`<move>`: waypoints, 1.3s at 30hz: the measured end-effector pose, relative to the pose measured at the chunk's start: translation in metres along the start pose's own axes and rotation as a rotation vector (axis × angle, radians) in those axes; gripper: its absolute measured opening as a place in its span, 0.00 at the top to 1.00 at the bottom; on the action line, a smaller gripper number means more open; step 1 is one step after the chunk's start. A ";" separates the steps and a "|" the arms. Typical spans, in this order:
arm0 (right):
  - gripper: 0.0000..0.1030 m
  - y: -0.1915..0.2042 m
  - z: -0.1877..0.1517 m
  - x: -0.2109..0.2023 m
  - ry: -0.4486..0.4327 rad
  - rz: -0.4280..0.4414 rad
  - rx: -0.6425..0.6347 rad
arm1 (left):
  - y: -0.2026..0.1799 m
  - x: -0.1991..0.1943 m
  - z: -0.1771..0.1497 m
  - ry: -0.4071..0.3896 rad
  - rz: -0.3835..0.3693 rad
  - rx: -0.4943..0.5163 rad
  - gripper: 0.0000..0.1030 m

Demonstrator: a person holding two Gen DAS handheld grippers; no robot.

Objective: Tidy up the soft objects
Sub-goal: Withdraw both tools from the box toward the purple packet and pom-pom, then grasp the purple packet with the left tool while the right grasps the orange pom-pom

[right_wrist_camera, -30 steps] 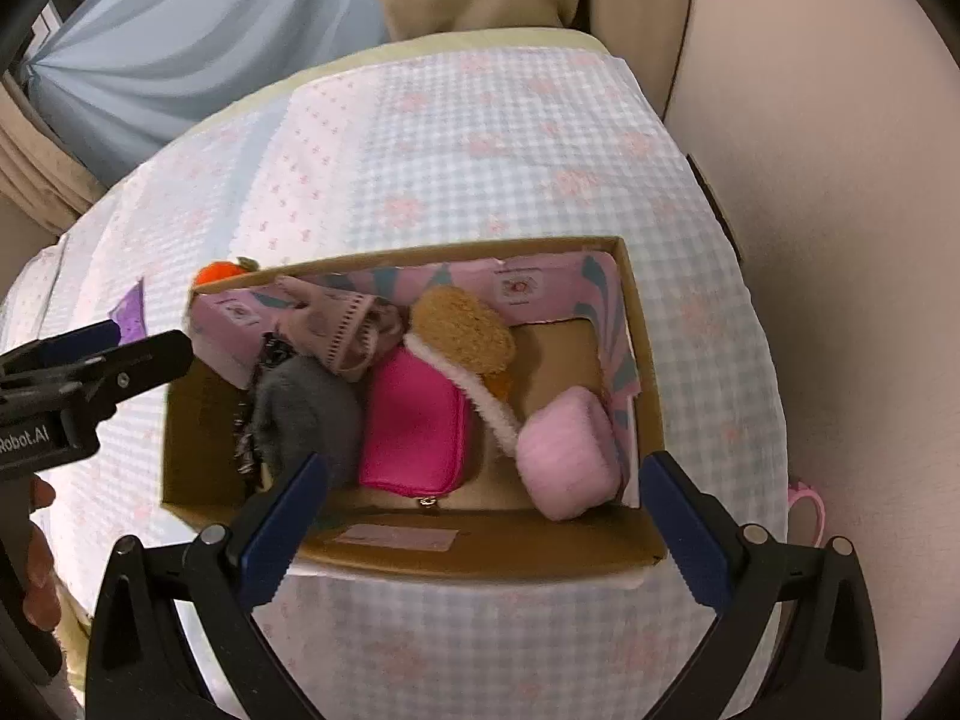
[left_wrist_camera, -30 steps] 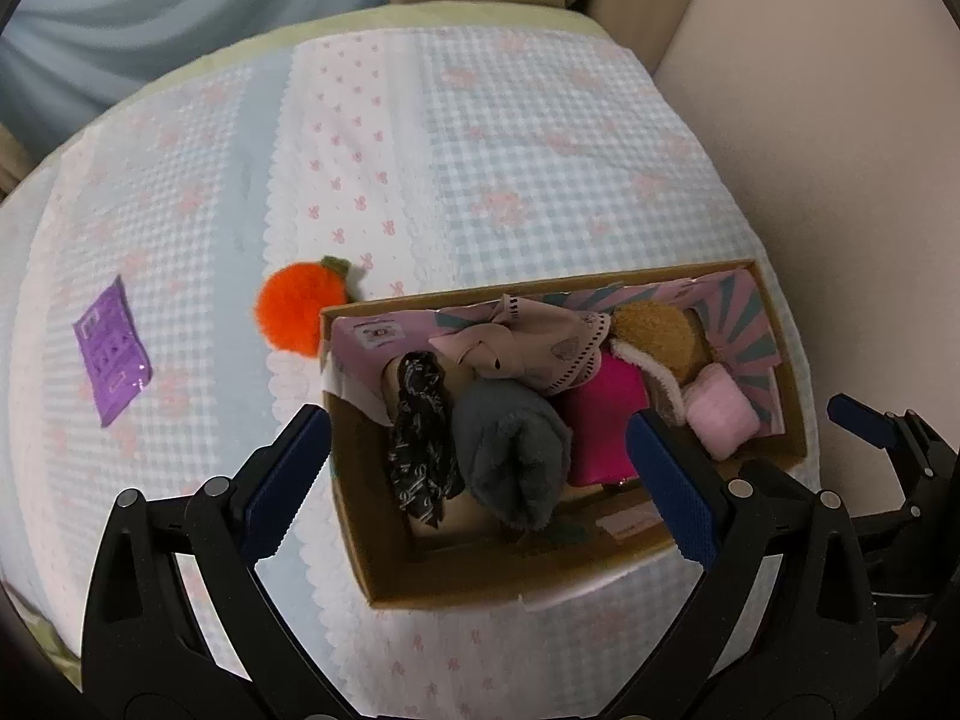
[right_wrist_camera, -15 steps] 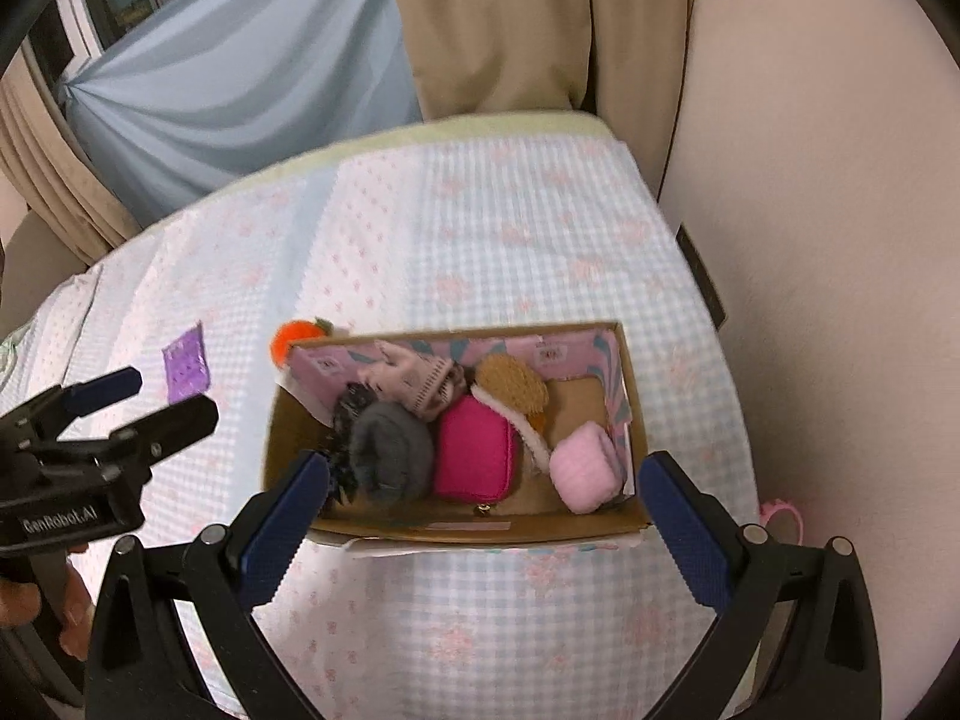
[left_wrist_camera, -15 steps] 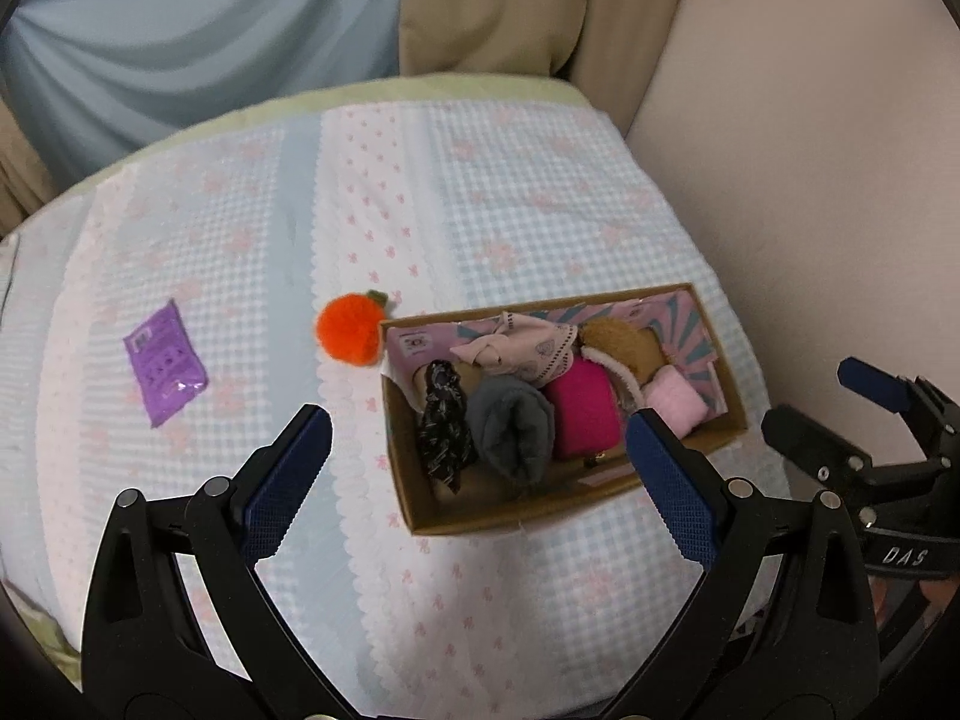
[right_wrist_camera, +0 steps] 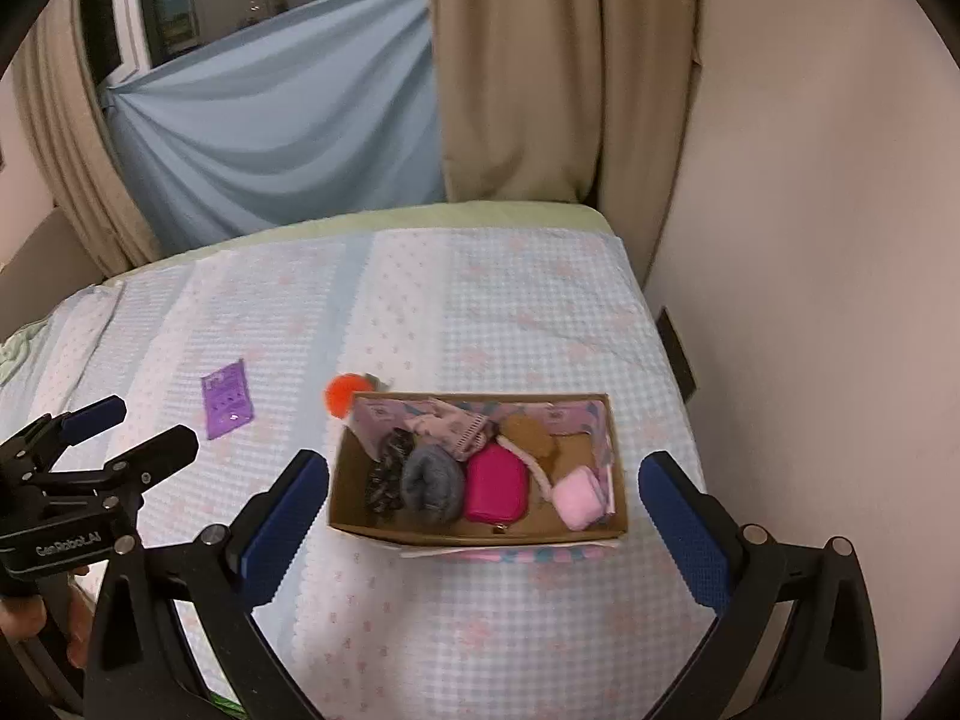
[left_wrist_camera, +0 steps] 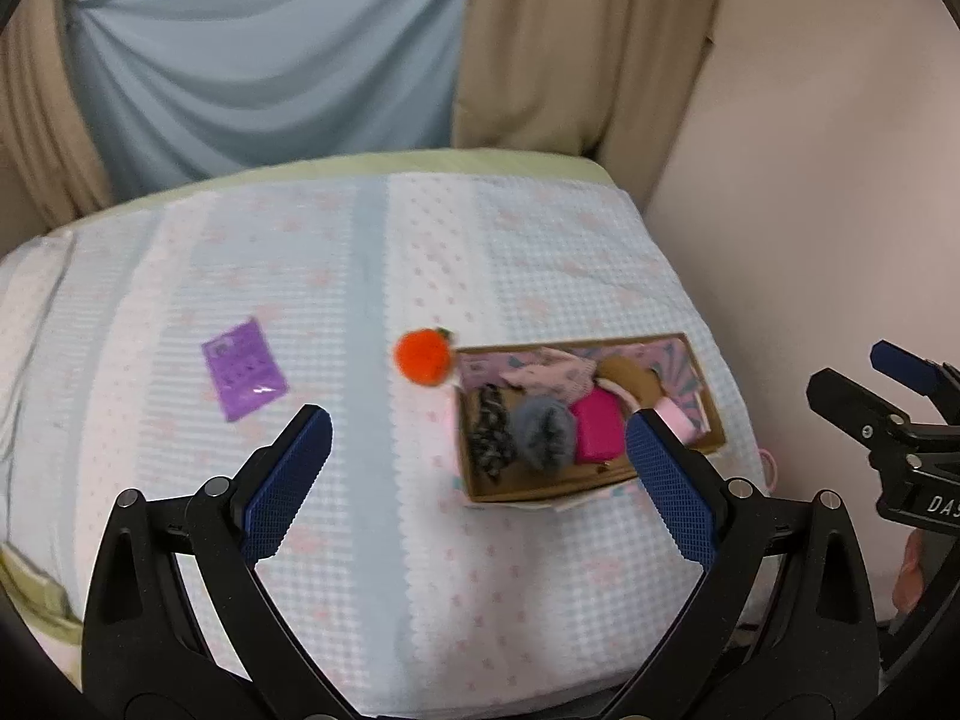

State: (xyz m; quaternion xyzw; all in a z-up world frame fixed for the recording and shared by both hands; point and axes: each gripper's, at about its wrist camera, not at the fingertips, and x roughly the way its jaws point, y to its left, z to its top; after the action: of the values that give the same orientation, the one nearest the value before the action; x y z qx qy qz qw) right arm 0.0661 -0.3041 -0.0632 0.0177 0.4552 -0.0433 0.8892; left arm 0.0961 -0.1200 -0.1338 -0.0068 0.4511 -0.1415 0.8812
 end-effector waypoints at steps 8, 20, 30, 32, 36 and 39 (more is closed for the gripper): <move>0.00 0.024 0.010 0.008 -0.024 0.107 -0.037 | 0.033 -0.031 -0.007 -0.086 0.149 -0.078 0.05; 0.00 0.091 0.046 0.074 0.039 0.215 -0.110 | 0.138 -0.017 -0.004 -0.041 0.277 -0.287 0.05; 0.00 0.140 0.078 0.186 0.189 0.213 -0.129 | 0.237 0.067 0.024 0.047 0.275 -0.400 0.05; 0.00 0.151 0.078 0.216 0.234 0.206 -0.142 | 0.253 0.086 0.024 0.075 0.276 -0.418 0.05; 0.00 0.166 0.074 0.270 0.318 0.198 -0.133 | 0.291 0.142 0.020 0.149 0.245 -0.494 0.05; 0.00 0.172 0.071 0.303 0.365 0.191 -0.121 | 0.309 0.180 0.016 0.194 0.234 -0.518 0.05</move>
State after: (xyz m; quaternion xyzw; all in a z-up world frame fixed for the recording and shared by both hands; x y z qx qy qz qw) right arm 0.3161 -0.1568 -0.2688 0.0148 0.6066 0.0722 0.7916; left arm 0.2836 0.1290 -0.3108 -0.1658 0.5519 0.0806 0.8133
